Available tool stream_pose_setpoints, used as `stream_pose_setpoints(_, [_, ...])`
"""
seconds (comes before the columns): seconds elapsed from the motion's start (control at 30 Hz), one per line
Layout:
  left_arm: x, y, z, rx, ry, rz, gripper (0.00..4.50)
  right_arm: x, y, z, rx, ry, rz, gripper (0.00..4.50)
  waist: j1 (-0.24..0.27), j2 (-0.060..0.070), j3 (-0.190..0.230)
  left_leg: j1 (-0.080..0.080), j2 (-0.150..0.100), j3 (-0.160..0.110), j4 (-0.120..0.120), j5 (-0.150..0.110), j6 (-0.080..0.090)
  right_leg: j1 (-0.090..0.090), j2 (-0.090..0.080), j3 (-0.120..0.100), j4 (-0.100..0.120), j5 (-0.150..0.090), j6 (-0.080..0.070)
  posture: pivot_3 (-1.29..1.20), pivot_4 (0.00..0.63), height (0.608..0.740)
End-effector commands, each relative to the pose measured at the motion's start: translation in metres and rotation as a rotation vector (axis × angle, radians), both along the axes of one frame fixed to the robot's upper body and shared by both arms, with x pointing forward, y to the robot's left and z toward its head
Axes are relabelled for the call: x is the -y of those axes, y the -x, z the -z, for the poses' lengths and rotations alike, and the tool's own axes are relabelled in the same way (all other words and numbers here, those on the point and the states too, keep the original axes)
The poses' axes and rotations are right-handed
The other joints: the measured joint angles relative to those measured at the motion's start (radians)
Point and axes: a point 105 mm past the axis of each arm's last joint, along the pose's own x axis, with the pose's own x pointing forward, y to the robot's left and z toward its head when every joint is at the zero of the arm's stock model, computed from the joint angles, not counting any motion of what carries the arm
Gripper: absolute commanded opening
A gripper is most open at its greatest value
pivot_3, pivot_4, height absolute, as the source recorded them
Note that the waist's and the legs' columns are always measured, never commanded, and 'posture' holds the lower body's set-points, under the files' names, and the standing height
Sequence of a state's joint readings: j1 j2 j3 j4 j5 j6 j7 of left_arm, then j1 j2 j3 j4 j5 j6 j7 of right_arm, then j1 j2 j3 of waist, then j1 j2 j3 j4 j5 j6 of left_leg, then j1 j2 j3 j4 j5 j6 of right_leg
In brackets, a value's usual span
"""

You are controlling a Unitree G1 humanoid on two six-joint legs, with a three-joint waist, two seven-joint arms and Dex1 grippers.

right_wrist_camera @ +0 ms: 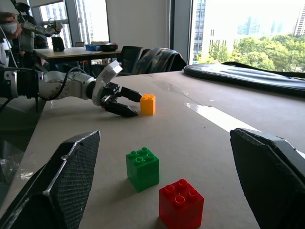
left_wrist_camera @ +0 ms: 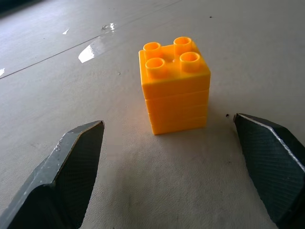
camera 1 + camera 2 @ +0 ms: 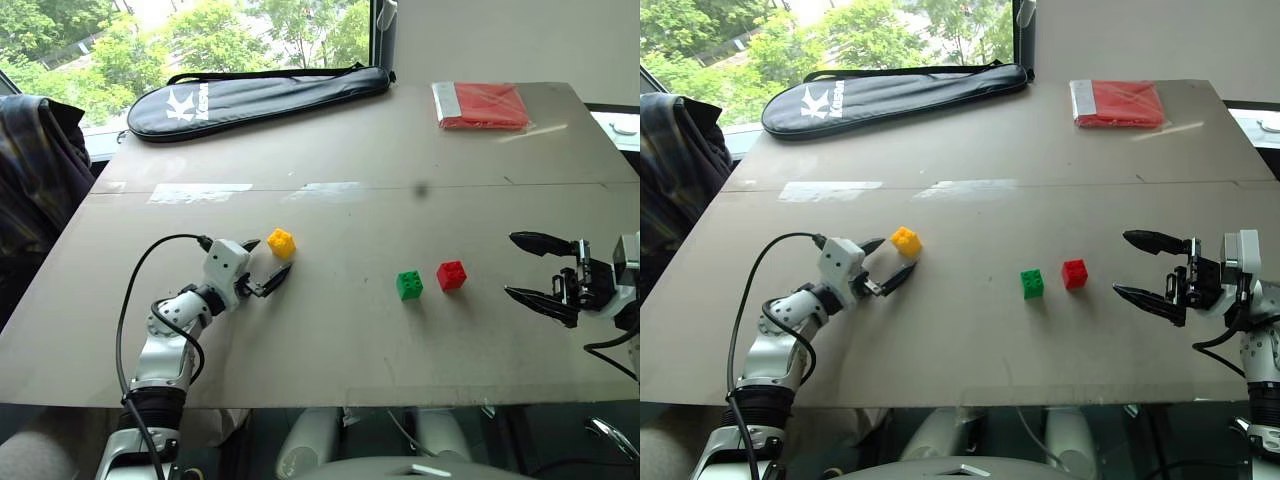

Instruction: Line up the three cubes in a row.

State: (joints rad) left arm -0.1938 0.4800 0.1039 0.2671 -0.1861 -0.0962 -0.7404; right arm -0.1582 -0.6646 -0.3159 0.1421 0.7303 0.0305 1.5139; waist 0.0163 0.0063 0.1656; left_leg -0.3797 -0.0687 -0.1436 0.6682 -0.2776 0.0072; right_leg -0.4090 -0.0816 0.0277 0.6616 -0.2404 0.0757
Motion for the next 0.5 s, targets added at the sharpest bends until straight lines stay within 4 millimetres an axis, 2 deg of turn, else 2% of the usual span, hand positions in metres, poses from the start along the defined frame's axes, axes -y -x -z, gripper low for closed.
stream_pose_setpoints(0.03, [0.017, -0.004, 0.004, -0.024, 0.023, 0.031, 4.45, 0.001, 0.002, -0.009, 0.058, -0.002, 0.014, 4.50, 0.000, 0.000, 0.000, 0.000, 0.000, 0.000, 0.000, 0.000, 0.000, 0.000, 0.000, 0.000, 0.000, 0.000, 0.000, 0.00, 0.150, 0.732])
stream_pose_setpoints(0.27, [0.024, -0.012, -0.001, -0.026, 0.034, 0.031, 4.45, 0.000, 0.002, -0.008, 0.067, -0.002, 0.039, 4.50, -0.003, 0.000, 0.000, 0.000, 0.000, 0.000, 0.000, 0.000, 0.000, 0.000, 0.000, 0.000, 0.000, 0.000, 0.000, 0.00, 0.150, 0.732])
stream_pose_setpoints(0.3, [0.025, -0.012, -0.001, -0.027, 0.035, 0.032, 3.96, 0.000, 0.002, -0.008, 0.067, -0.002, 0.039, 4.50, -0.002, 0.000, 0.000, 0.000, 0.000, 0.000, 0.000, 0.000, 0.000, 0.000, 0.000, 0.000, 0.000, 0.000, 0.000, 0.00, 0.150, 0.732])
stream_pose_setpoints(0.4, [0.028, -0.012, -0.003, -0.031, 0.039, 0.038, 2.97, 0.002, 0.004, -0.008, 0.066, 0.000, 0.046, 4.50, -0.002, 0.000, 0.000, 0.000, 0.000, 0.000, 0.000, 0.000, 0.000, 0.000, 0.000, 0.000, 0.000, 0.000, 0.000, 0.00, 0.150, 0.732])
stream_pose_setpoints(0.5, [0.029, -0.010, -0.006, -0.027, 0.048, 0.040, 1.58, 0.002, 0.004, -0.009, 0.066, 0.002, 0.051, 4.50, -0.004, 0.000, 0.000, 0.000, 0.000, 0.000, 0.000, 0.000, 0.000, 0.000, 0.000, 0.000, 0.000, 0.000, 0.000, 0.00, 0.150, 0.732])
